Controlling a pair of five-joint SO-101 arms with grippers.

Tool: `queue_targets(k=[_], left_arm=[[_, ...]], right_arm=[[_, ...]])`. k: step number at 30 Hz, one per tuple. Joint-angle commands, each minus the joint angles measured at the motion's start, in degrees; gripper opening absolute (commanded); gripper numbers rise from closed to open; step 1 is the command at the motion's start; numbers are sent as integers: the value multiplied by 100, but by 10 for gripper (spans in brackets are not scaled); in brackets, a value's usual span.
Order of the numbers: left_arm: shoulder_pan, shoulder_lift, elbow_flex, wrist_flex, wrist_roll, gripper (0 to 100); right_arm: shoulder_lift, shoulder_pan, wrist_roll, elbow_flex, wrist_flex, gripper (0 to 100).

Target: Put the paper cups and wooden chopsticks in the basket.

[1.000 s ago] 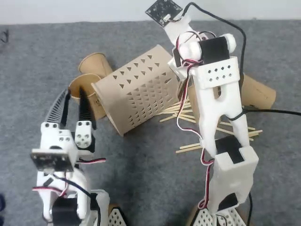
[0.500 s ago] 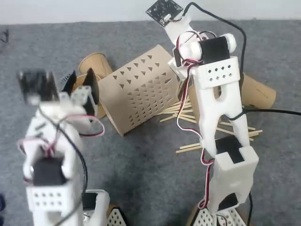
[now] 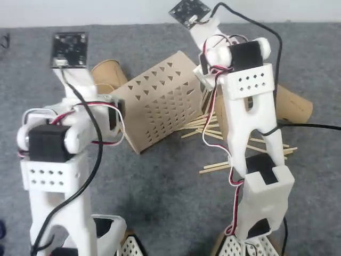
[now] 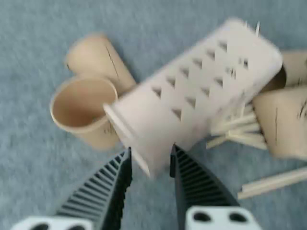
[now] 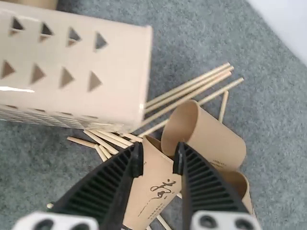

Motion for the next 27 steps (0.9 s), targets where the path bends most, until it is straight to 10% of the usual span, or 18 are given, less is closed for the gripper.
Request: queue_targets(k=[1, 27], left_arm=[[18, 9, -224, 431, 149, 130], [-290, 18, 1842, -2321, 1582, 131]], right_arm=[[-286, 224, -35, -35, 136, 131], [-277, 259, -44, -26, 127, 133]])
